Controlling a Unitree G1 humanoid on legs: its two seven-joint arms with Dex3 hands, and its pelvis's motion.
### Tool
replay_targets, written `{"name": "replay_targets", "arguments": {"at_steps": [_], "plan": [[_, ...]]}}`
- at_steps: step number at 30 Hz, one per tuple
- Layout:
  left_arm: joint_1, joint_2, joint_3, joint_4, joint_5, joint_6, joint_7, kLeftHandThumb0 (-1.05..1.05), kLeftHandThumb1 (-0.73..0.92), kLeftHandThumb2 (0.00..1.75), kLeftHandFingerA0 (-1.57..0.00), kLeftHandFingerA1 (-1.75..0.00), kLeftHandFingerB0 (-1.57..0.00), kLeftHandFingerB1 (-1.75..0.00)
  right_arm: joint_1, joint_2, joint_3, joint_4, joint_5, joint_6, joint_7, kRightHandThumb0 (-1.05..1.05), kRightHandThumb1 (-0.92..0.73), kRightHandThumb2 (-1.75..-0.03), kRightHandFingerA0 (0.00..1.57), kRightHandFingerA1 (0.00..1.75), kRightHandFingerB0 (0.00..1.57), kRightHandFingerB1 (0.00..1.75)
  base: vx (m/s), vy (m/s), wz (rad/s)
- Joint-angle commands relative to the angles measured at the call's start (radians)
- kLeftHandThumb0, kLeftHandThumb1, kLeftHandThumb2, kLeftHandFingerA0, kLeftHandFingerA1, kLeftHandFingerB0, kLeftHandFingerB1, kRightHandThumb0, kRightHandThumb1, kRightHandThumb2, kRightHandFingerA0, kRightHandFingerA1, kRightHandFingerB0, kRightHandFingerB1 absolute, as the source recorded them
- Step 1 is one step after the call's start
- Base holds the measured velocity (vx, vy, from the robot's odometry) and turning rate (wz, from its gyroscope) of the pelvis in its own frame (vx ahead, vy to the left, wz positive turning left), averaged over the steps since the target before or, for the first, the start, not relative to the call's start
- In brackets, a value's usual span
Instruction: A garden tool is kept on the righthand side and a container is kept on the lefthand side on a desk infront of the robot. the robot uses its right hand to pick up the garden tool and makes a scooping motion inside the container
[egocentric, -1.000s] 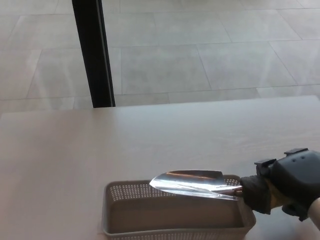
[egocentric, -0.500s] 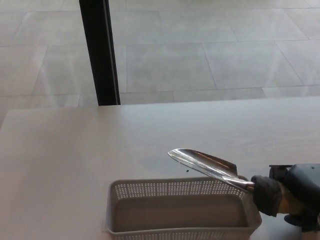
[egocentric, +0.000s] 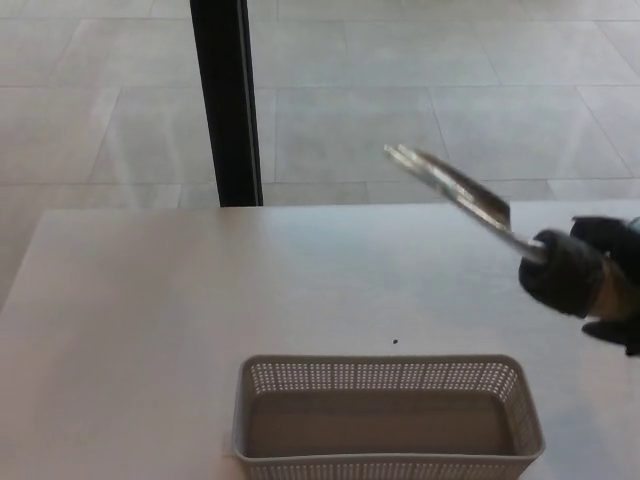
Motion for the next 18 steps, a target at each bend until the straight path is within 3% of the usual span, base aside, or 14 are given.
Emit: {"name": "replay_targets", "arguments": {"at_steps": [1, 2, 3, 6, 8, 10, 12, 13, 14, 15, 16, 17, 18], "plan": [[0.027, 0.030, 0.014, -0.012, -0.017, -0.008, -0.010, -0.56, 0.63, 0.59, -0.57, -0.66, -0.55, -0.44, -0.230, -0.159, -0.113, 0.015, 0.210, 0.001, 0.186, -0.18, -0.58, -1.06, 0.85, 1.75, 0.65, 1.68, 0.00, 0.000, 0.00], [0.026, 0.030, 0.019, -0.013, -0.022, -0.006, -0.015, -0.55, 0.64, 0.58, -0.62, -0.72, -0.55, -0.44, -0.244, -0.171, -0.111, 0.017, 0.197, 0.016, 0.189, -0.16, -0.60, -0.99, 0.85, 1.75, 0.64, 1.69, 0.00, 0.000, 0.00], [0.026, 0.030, 0.020, -0.007, -0.022, -0.008, -0.017, -0.56, 0.63, 0.59, -0.57, -0.69, -0.55, -0.43, -0.252, -0.181, -0.112, 0.039, 0.196, -0.004, 0.179, -0.15, -0.58, -0.99, 0.86, 1.75, 0.65, 1.69, 0.00, 0.000, 0.00], [0.025, 0.030, 0.026, -0.009, -0.024, -0.007, -0.013, -0.56, 0.63, 0.58, -0.62, -0.70, -0.60, -0.44, -0.254, -0.213, -0.097, 0.107, 0.171, -0.027, 0.146, -0.14, -0.57, -1.02, 0.87, 1.75, 0.67, 1.68, 0.00, 0.000, 0.00], [0.023, 0.029, 0.033, -0.010, -0.027, -0.006, -0.018, -0.54, 0.63, 0.58, -0.61, -0.69, -0.58, -0.45, -0.239, -0.234, -0.083, 0.149, 0.158, -0.057, 0.113, -0.13, -0.61, -0.95, 0.84, 1.75, 0.66, 1.61, 0.00, 0.000, 0.00], [0.020, 0.029, 0.022, -0.007, -0.012, -0.008, -0.012, -0.55, 0.64, 0.59, -0.58, -0.66, -0.58, -0.43, -0.228, -0.267, -0.045, 0.194, 0.104, -0.057, 0.091, -0.19, -0.64, -0.74, 0.82, 1.75, 0.63, 1.52, 0.00, 0.000, 0.00], [0.022, 0.028, 0.022, -0.007, -0.012, -0.007, -0.011, -0.55, 0.63, 0.59, -0.59, -0.64, -0.57, -0.43, -0.208, -0.308, 0.004, 0.267, 0.057, -0.115, 0.036, -0.19, -0.64, -0.76, 0.81, 1.75, 0.67, 1.49, 0.00, 0.000, 0.00], [0.025, 0.028, 0.022, -0.004, -0.012, -0.008, -0.011, -0.55, 0.64, 0.59, -0.57, -0.60, -0.55, -0.42, -0.203, -0.319, 0.028, 0.302, 0.041, -0.133, 0.018, -0.15, -0.63, -0.80, 0.97, 1.71, 0.66, 1.39, 0.00, 0.000, 0.00], [0.027, 0.028, 0.022, 0.001, -0.010, -0.008, -0.008, -0.57, 0.62, 0.59, -0.55, -0.62, -0.56, -0.42, -0.190, -0.339, 0.069, 0.361, 0.001, -0.164, -0.013, -0.21, -0.65, -0.90, 1.03, 1.69, 0.72, 1.40, 0.00, 0.000, 0.00], [0.027, 0.028, 0.020, 0.001, -0.008, -0.006, -0.003, -0.57, 0.62, 0.59, -0.55, -0.62, -0.56, -0.42, -0.187, -0.350, 0.089, 0.380, -0.011, -0.175, -0.028, -0.21, -0.65, -0.90, 1.03, 1.69, 0.72, 1.40, 0.00, 0.000, 0.00], [0.028, 0.027, 0.020, 0.002, -0.009, -0.007, -0.004, -0.57, 0.62, 0.59, -0.54, -0.62, -0.55, -0.42, -0.187, -0.359, 0.106, 0.396, -0.015, -0.181, -0.034, -0.24, -0.65, -0.83, 0.80, 1.75, 0.68, 1.50, 0.00, 0.000, 0.00], [0.026, 0.024, 0.026, 0.008, -0.014, -0.010, -0.009, -0.55, 0.62, 0.59, -0.62, -0.62, -0.58, -0.43, -0.170, -0.374, 0.149, 0.447, -0.054, -0.207, -0.080, -0.18, -0.64, -0.82, 0.90, 1.71, 0.69, 1.42, 0.00, 0.000, 0.00], [0.025, 0.023, 0.029, 0.010, -0.017, -0.012, -0.011, -0.55, 0.62, 0.59, -0.62, -0.62, -0.58, -0.43, -0.168, -0.380, 0.168, 0.469, -0.064, -0.219, -0.104, -0.18, -0.64, -0.82, 0.90, 1.71, 0.69, 1.42, 0.00, 0.000, 0.00]]}}
